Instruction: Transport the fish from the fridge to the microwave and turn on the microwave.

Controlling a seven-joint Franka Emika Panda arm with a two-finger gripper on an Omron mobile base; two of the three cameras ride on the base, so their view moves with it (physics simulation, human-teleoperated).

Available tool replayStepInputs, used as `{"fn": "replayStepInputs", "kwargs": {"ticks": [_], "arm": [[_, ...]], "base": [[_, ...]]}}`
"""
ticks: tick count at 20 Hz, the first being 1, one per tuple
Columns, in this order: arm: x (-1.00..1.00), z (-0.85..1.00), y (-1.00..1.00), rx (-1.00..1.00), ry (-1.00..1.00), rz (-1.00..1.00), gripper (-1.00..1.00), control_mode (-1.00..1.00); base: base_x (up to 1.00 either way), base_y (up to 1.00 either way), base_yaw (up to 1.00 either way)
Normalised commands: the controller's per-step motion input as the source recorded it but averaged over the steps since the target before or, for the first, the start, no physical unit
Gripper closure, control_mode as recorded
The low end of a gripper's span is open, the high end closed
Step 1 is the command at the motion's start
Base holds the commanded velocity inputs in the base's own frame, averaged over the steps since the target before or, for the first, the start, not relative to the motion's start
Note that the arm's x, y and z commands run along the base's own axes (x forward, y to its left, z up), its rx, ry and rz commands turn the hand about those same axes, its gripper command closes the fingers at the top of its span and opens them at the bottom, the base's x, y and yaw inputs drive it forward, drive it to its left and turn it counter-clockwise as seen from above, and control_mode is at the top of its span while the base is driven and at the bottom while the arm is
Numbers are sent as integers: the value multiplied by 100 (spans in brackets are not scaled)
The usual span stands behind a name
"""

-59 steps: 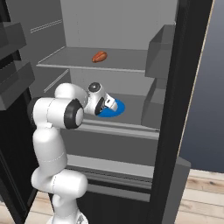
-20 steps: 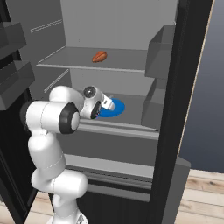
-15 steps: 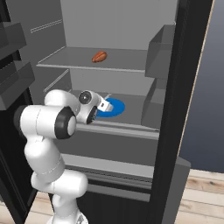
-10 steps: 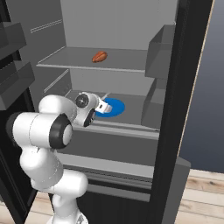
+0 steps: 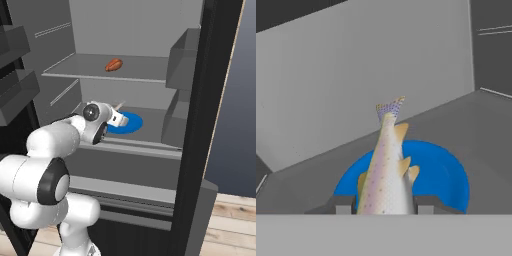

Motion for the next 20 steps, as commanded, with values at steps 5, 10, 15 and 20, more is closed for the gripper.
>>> {"fn": "replayStepInputs", "kwargs": {"ticks": [5, 10, 15, 20], "arm": [[-57, 26, 0, 0, 5, 0, 100, -100], [-66, 30, 0, 0, 2, 0, 100, -100], [-63, 35, 0, 0, 2, 0, 100, -100], [-55, 38, 0, 0, 5, 0, 100, -100]], "base": [[0, 0, 0], [0, 0, 0], [0, 0, 0], [0, 0, 0]]}}
